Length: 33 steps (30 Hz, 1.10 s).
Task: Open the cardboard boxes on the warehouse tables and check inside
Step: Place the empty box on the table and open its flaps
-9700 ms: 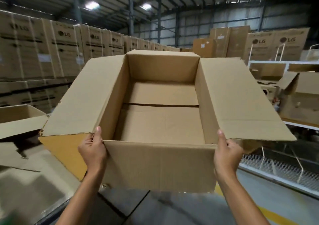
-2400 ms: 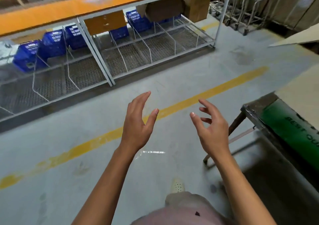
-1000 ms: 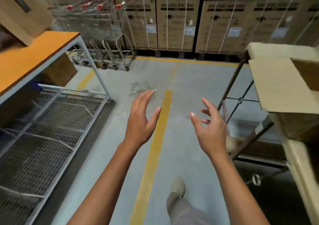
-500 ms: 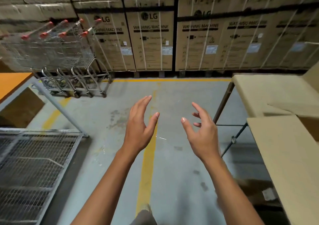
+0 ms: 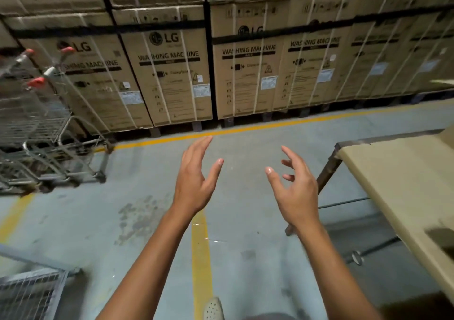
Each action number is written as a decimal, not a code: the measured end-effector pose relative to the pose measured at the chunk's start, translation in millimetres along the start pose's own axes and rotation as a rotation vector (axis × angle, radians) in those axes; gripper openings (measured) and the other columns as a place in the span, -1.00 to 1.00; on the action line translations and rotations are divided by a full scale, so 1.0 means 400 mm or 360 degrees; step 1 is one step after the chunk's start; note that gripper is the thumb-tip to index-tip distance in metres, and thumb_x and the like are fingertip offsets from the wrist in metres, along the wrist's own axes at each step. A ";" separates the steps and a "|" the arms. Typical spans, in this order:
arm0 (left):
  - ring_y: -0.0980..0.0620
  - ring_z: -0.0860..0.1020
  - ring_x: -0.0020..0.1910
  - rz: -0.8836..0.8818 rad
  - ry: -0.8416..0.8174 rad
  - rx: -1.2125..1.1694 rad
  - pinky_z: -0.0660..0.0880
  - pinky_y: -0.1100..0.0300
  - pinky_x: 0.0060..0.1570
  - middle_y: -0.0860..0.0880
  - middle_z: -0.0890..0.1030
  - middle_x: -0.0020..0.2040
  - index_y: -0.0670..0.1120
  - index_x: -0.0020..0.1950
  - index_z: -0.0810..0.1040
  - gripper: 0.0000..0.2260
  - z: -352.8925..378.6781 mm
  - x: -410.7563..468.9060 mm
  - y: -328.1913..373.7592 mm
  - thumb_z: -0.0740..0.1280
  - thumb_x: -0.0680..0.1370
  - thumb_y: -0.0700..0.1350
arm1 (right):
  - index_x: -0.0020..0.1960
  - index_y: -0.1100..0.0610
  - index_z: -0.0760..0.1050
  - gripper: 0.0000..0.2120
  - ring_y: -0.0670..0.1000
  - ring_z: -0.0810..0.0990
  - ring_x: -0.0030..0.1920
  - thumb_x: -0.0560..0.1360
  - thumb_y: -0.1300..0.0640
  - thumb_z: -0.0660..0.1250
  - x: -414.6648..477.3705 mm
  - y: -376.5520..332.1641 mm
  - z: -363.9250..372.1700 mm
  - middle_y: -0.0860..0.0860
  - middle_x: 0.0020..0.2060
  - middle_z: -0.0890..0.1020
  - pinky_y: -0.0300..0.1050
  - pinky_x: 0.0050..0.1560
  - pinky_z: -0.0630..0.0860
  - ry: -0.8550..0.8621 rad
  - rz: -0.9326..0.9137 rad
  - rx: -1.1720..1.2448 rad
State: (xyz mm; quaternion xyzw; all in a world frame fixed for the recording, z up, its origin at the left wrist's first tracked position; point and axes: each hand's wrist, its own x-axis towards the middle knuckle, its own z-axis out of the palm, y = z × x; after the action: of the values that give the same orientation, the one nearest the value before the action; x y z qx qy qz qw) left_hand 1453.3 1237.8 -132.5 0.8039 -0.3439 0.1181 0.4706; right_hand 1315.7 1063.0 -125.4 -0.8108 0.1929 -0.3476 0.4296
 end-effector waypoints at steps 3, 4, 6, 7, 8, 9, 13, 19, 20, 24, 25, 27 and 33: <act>-0.04 0.41 0.41 0.0064 -0.0077 -0.0030 0.45 -0.17 0.27 -0.04 0.47 0.41 -0.09 0.49 0.39 -0.51 0.032 0.147 -0.052 0.23 0.61 0.10 | 0.46 0.04 0.38 -0.49 -0.11 0.51 0.23 0.55 -0.01 0.38 0.114 0.011 0.043 -0.02 0.35 0.50 -0.16 0.11 0.54 0.0058 0.0024 -0.0052; -0.04 0.40 0.42 0.0094 -0.0095 -0.0055 0.45 -0.17 0.28 -0.03 0.46 0.42 -0.09 0.49 0.39 -0.51 0.049 0.191 -0.065 0.24 0.61 0.09 | 0.46 0.04 0.38 -0.49 -0.13 0.50 0.23 0.55 0.01 0.39 0.147 0.019 0.053 -0.02 0.35 0.50 -0.15 0.11 0.54 0.0083 0.0034 -0.0071; -0.03 0.40 0.42 0.0164 -0.0115 -0.0107 0.44 -0.17 0.28 -0.03 0.46 0.42 -0.09 0.49 0.40 -0.53 0.091 0.279 -0.087 0.25 0.61 0.06 | 0.46 0.04 0.38 -0.48 -0.14 0.50 0.22 0.54 -0.03 0.36 0.217 0.041 0.069 -0.02 0.35 0.50 -0.16 0.11 0.54 0.0143 0.0038 -0.0109; -0.03 0.41 0.42 0.0197 -0.0129 -0.0132 0.44 -0.16 0.28 -0.03 0.46 0.42 -0.10 0.49 0.40 -0.53 0.115 0.323 -0.096 0.26 0.61 0.05 | 0.46 0.03 0.38 -0.47 -0.14 0.50 0.22 0.53 -0.05 0.34 0.253 0.054 0.076 -0.03 0.35 0.50 -0.16 0.11 0.54 0.0172 0.0038 -0.0118; -0.03 0.41 0.42 0.0223 -0.0147 -0.0148 0.44 -0.16 0.28 -0.04 0.46 0.42 -0.10 0.49 0.39 -0.54 0.140 0.367 -0.105 0.26 0.62 0.04 | 0.47 0.02 0.38 -0.47 -0.15 0.50 0.23 0.53 -0.06 0.34 0.290 0.070 0.081 -0.03 0.35 0.50 -0.14 0.11 0.54 0.0192 0.0047 -0.0126; -0.03 0.40 0.42 0.0239 -0.0168 -0.0157 0.43 -0.15 0.30 -0.05 0.46 0.42 -0.10 0.49 0.39 -0.54 0.169 0.412 -0.113 0.27 0.62 0.03 | 0.47 0.02 0.37 -0.48 -0.15 0.50 0.23 0.55 -0.04 0.36 0.330 0.089 0.085 -0.03 0.36 0.50 -0.13 0.12 0.55 0.0214 0.0059 -0.0136; -0.03 0.37 0.45 0.0354 -0.0244 -0.0163 0.34 -0.08 0.41 -0.07 0.45 0.43 -0.11 0.49 0.39 -0.55 0.311 0.610 -0.145 0.28 0.63 0.01 | 0.47 0.03 0.37 -0.49 -0.13 0.50 0.24 0.56 -0.01 0.37 0.516 0.183 0.081 -0.03 0.35 0.50 -0.14 0.13 0.55 0.0347 0.0061 -0.0174; 0.00 0.35 0.46 0.0475 -0.0364 -0.0200 0.32 -0.06 0.44 -0.04 0.44 0.44 -0.08 0.50 0.37 -0.55 0.531 0.904 -0.136 0.29 0.63 -0.01 | 0.46 0.04 0.38 -0.50 -0.10 0.52 0.23 0.56 0.03 0.39 0.796 0.322 0.033 -0.05 0.32 0.52 -0.14 0.11 0.56 0.0565 0.0096 -0.0182; 0.01 0.35 0.46 0.0500 -0.0386 -0.0218 0.31 -0.04 0.44 -0.04 0.43 0.44 -0.08 0.50 0.37 -0.55 0.570 0.957 -0.125 0.29 0.63 0.00 | 0.46 0.03 0.39 -0.50 -0.10 0.53 0.22 0.55 0.03 0.39 0.843 0.343 0.021 -0.06 0.31 0.52 -0.14 0.10 0.55 0.0599 0.0103 -0.0178; 0.02 0.36 0.45 0.0619 -0.0441 -0.0311 0.33 -0.03 0.43 -0.04 0.45 0.43 -0.09 0.50 0.38 -0.53 0.727 1.152 -0.060 0.26 0.63 0.05 | 0.45 0.03 0.40 -0.47 -0.10 0.54 0.20 0.51 -0.03 0.36 1.016 0.415 -0.050 -0.06 0.30 0.53 -0.14 0.08 0.55 0.0720 0.0106 -0.0244; 0.02 0.37 0.45 0.0641 -0.0464 -0.0334 0.34 -0.04 0.42 -0.04 0.45 0.43 -0.10 0.50 0.38 -0.53 0.765 1.191 -0.045 0.25 0.63 0.06 | 0.45 0.03 0.40 -0.47 -0.10 0.54 0.20 0.51 -0.04 0.35 1.052 0.431 -0.068 -0.05 0.31 0.53 -0.14 0.08 0.56 0.0750 0.0114 -0.0263; 0.02 0.37 0.44 0.0690 -0.0516 -0.0400 0.35 -0.04 0.41 -0.04 0.45 0.43 -0.10 0.49 0.38 -0.55 0.845 1.258 -0.019 0.27 0.63 0.03 | 0.44 0.03 0.41 -0.46 -0.11 0.54 0.21 0.50 -0.05 0.35 1.114 0.461 -0.105 -0.05 0.32 0.53 -0.14 0.07 0.56 0.0822 0.0131 -0.0305; 0.06 0.38 0.44 0.0853 -0.0689 -0.0614 0.37 -0.01 0.39 0.00 0.45 0.43 -0.08 0.49 0.38 -0.56 1.117 1.426 0.067 0.29 0.63 0.00 | 0.44 -0.01 0.40 -0.47 -0.14 0.52 0.21 0.49 -0.07 0.34 1.277 0.566 -0.237 -0.05 0.34 0.52 -0.19 0.08 0.55 0.1060 0.0194 -0.0510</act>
State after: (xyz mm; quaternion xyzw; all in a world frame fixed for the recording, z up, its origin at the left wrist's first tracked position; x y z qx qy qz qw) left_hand 1795.2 602.8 -57.9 0.5888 -0.6488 -0.0024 0.4821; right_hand 1592.5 571.3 -73.3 -0.6974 0.4219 -0.5314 0.2308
